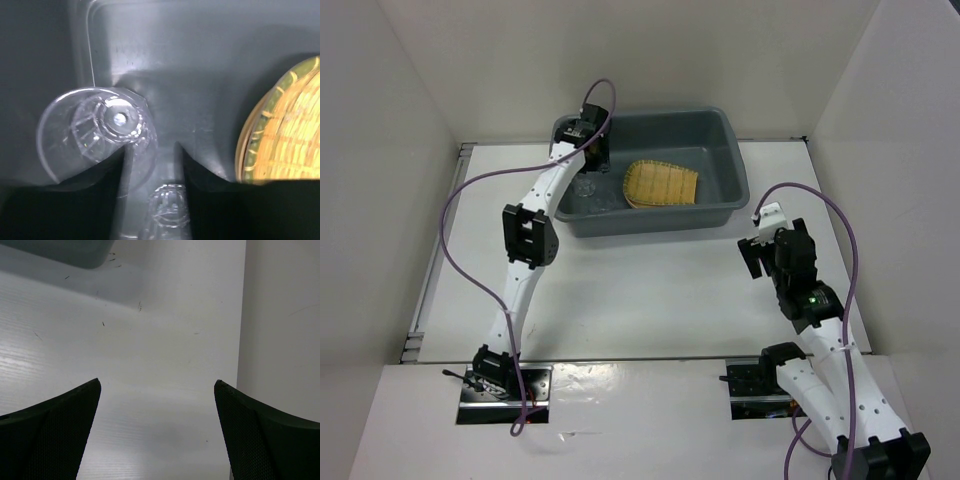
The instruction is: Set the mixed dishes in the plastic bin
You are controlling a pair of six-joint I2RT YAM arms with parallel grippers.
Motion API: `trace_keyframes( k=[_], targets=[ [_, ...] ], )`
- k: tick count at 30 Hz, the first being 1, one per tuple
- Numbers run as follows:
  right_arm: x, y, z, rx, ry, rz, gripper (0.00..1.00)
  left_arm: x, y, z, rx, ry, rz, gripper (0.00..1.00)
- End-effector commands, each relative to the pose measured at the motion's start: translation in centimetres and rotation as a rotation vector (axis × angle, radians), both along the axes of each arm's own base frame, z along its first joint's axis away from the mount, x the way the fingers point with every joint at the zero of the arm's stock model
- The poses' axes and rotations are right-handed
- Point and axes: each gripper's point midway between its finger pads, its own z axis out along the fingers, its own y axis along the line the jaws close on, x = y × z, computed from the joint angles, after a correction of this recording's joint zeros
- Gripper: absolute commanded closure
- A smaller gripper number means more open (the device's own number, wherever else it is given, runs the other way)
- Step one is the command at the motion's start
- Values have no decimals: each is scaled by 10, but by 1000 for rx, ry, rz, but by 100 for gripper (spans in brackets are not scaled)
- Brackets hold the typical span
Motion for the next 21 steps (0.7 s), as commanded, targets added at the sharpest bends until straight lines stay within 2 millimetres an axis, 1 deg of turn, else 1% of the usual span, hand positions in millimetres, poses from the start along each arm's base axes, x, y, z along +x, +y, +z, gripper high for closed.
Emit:
trace_keyframes(
  k=[1,2,3,4,5,6,7,8,9,10,11,12,13,14,15,16,17,18,19,20,21],
  targets=[
    [6,-2,8,-5,-41,-21,2,14,-6,40,-66,-105,-14,36],
    [6,-2,8,3,-42,-25,2,17,1,52,-63,-133,4,3],
    [7,-1,10,5,-51,-25,2,18,4,64,-62,-160,22,0],
    [7,-1,10,5,-51,-25,2,18,4,95,-82,-221,22,0],
    [7,-1,10,5,-51,-25,2,16,5,113,-91,-252,22,0],
    [7,-1,10,5,-51,-25,2,15,7,136,-101,-302,28,0],
    [7,-1,10,5,-51,-25,2,10,10,176,-125,-381,48,0],
    [7,-1,10,5,-51,-25,2,0,8,224,-161,-483,39,0],
    [9,-2,10,7,-46,-39,2,-11,2,254,-175,-546,35,0],
    [9,-2,11,10,-28,-43,2,-28,14,296,-188,-641,117,0],
    [9,2,8,15,-1,-23,2,-46,26,312,-178,-657,190,0],
    [9,4,3,19,20,-8,2,-63,29,316,-157,-653,256,0],
    [8,8,4,15,27,21,2,-94,57,328,-125,-660,411,0],
    [4,12,2,17,45,51,2,-105,64,326,-112,-638,440,0],
    [4,12,2,18,45,51,2,-114,68,324,-104,-614,444,0],
    [3,11,5,20,33,51,2,-121,65,311,-47,-546,403,0],
    [2,11,7,22,21,51,2,-128,64,304,-38,-514,420,0],
    [2,13,9,29,13,61,2,-145,70,314,-23,-527,444,0],
    [0,12,15,25,-11,65,2,-154,58,306,-3,-510,434,0],
    [-1,15,17,34,-20,80,2,-158,56,263,86,-416,452,0],
    [-2,15,15,34,-18,80,2,-182,62,275,63,-438,440,0]
  ],
)
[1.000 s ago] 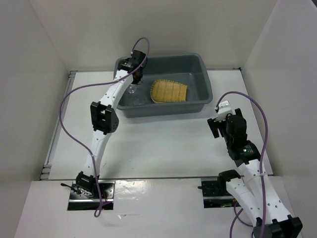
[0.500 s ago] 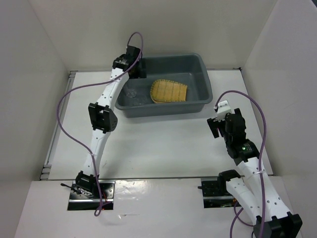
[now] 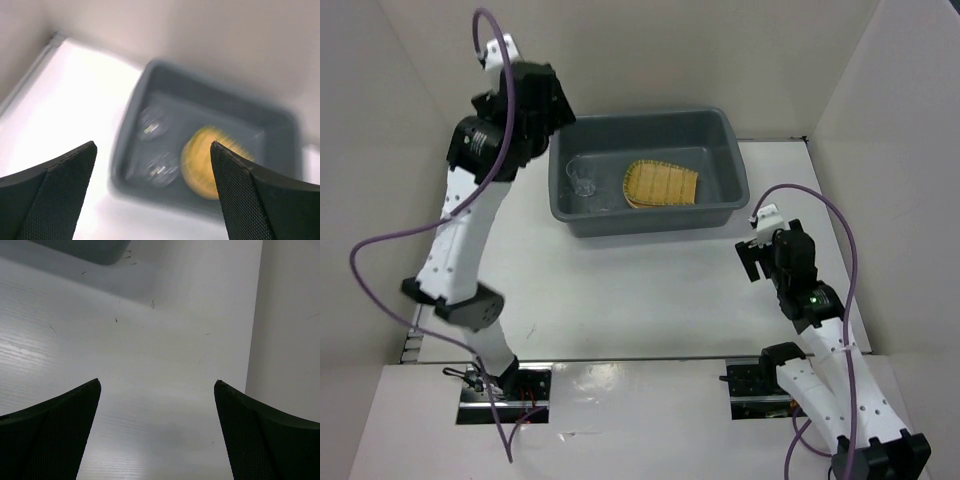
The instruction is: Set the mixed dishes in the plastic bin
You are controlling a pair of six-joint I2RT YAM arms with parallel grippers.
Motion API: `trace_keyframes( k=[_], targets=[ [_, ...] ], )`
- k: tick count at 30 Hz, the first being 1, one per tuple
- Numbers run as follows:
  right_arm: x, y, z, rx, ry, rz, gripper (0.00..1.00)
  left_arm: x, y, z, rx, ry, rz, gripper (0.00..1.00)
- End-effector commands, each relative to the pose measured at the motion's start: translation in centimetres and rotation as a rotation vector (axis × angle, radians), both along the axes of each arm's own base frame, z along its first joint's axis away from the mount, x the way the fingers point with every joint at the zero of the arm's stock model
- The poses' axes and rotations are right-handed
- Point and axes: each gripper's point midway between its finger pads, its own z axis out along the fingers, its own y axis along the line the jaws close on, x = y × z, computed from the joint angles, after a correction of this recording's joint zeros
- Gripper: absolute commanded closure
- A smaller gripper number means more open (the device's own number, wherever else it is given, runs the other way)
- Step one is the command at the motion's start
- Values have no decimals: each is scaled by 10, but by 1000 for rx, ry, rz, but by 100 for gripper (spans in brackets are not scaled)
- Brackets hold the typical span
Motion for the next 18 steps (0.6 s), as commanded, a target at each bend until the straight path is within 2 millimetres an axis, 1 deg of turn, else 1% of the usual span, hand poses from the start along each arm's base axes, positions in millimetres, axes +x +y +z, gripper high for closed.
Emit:
trace_keyframes(
  k=[1,2,3,4,5,6,7,8,9,10,11,12,13,14,15,16,17,18],
  targets=[
    [-1,4,22,16,-71,24,2,-14,-6,-66,79,116,64,0],
    [1,4,24,18,-83,24,2,-23,-13,-76,84,115,-17,0],
    [0,2,27,15,-95,13,2,-57,2,-101,78,122,-61,0],
    [0,2,31,19,-113,13,2,-58,-6,-86,-6,-5,-110,0],
    [-2,2,30,20,-117,13,2,-70,-8,-88,-56,-41,-179,0],
    [-2,2,30,20,-117,13,2,-96,8,-68,-125,-138,-181,0],
    [-3,2,32,30,-128,9,2,-99,17,-83,-128,-129,-158,0],
    [-3,2,32,30,-128,9,2,-111,21,-78,-141,-144,-173,0],
    [-3,3,33,27,-129,10,2,-114,21,-87,-128,-107,-182,0],
    [-3,3,33,27,-129,10,2,-119,23,-86,-126,-101,-182,0],
    [-4,2,35,29,-138,10,2,-120,27,-90,-117,-82,-172,0],
    [-4,2,35,29,-138,10,2,-122,23,-94,-120,-64,-196,0],
    [-3,3,37,31,-147,10,2,-124,22,-92,-115,-68,-214,0],
    [-3,3,33,29,-138,10,2,-127,20,-94,-124,-72,-230,0],
    [-2,1,31,21,-130,-1,2,-127,14,-104,-132,-62,-260,0],
    [-2,-2,33,17,-140,-15,2,-127,11,-108,-139,-60,-277,0],
    [-1,-2,26,11,-118,-15,2,-129,8,-110,-132,-66,-308,0],
    [-1,-4,26,15,-120,-31,2,-129,4,-106,-125,-89,-340,0]
  ],
)
